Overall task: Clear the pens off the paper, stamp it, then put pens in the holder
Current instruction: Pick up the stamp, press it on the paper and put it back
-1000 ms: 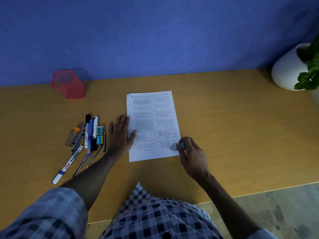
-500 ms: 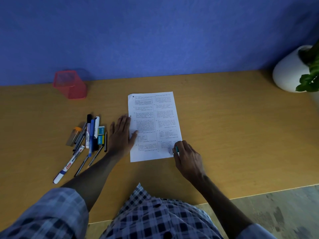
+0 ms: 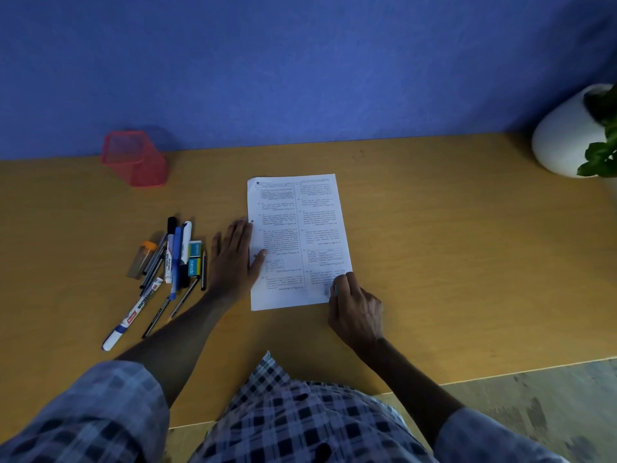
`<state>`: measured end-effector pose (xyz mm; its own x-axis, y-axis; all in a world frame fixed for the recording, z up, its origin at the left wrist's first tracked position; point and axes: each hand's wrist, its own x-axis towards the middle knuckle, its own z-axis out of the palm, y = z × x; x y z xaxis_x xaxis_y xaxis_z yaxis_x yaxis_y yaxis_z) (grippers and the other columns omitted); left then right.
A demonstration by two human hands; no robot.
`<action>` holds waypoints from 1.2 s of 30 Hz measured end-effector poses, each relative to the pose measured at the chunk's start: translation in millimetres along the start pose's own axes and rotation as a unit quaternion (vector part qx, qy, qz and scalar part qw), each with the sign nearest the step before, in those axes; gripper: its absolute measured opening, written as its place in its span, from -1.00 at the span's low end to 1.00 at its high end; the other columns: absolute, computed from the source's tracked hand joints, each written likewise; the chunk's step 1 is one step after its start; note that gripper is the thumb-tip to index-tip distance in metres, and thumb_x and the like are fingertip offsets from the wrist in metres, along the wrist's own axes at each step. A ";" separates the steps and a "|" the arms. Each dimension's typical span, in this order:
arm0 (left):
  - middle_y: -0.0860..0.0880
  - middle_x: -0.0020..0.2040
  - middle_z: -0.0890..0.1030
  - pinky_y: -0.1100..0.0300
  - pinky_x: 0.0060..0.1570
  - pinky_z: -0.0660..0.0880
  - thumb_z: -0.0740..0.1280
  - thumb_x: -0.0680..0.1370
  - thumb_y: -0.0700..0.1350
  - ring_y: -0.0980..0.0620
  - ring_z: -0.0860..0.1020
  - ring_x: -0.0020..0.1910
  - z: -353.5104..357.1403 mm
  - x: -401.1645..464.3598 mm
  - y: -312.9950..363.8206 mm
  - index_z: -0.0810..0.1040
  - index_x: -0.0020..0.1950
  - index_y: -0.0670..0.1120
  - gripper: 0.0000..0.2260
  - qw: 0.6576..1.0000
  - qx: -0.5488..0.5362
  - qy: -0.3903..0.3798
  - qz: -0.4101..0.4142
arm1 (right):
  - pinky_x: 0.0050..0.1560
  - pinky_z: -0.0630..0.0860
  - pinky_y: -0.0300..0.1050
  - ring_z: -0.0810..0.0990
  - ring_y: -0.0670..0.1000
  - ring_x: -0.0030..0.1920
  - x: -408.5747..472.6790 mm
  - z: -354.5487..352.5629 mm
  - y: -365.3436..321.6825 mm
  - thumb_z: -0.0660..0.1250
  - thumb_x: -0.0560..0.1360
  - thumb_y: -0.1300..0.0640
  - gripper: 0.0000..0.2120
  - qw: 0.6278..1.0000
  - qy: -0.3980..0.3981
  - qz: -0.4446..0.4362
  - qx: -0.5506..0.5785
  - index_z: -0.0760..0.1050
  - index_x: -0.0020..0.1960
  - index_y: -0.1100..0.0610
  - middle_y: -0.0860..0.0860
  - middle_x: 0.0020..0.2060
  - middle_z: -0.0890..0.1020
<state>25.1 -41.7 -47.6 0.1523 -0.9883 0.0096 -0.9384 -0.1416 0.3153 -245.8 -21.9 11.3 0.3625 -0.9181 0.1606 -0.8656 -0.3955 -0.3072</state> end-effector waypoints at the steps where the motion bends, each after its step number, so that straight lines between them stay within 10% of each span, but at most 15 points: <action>1: -0.04 0.59 0.13 -0.09 0.55 -0.03 0.01 0.62 0.24 -0.02 0.05 0.58 0.0 0.1 0.2 0.06 0.58 -0.05 -0.39 1.000 0.000 0.000 -0.001 | -0.64 0.28 -0.23 0.31 -0.02 -0.57 -0.2 0.5 0.4 0.28 0.52 0.21 -0.90 1.000 0.005 -0.002 -0.001 0.40 -0.15 0.17 0.03 -0.28 0.46; 16: -0.04 0.58 0.15 -0.09 0.54 -0.03 -0.02 0.62 0.26 -0.04 0.07 0.58 3.8 0.7 -2.5 0.07 0.57 -0.05 -0.39 1.000 0.006 0.005 0.002 | -0.47 0.09 -0.27 0.16 -0.01 -0.56 -1.0 7.5 4.5 0.32 0.47 0.23 -0.89 0.999 0.032 -0.016 -0.009 0.41 -0.20 0.18 0.05 -0.32 0.45; 36: -0.05 0.59 0.14 -0.10 0.55 -0.02 -0.02 0.61 0.24 -0.03 0.05 0.58 -1.2 0.9 0.1 0.07 0.58 -0.08 -0.37 1.000 0.001 0.000 0.009 | -0.52 0.43 -0.16 0.52 -0.12 -0.43 4.7 -19.3 5.3 0.21 0.59 0.01 -0.89 0.981 0.017 0.127 0.146 0.34 -0.06 0.01 -0.12 -0.21 0.62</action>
<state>25.5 -42.5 -46.4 0.1362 -0.9906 0.0160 -0.9418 -0.1244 0.3123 -255.3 -27.8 28.5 0.1325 -0.9885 0.0734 -0.7883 -0.1500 -0.5967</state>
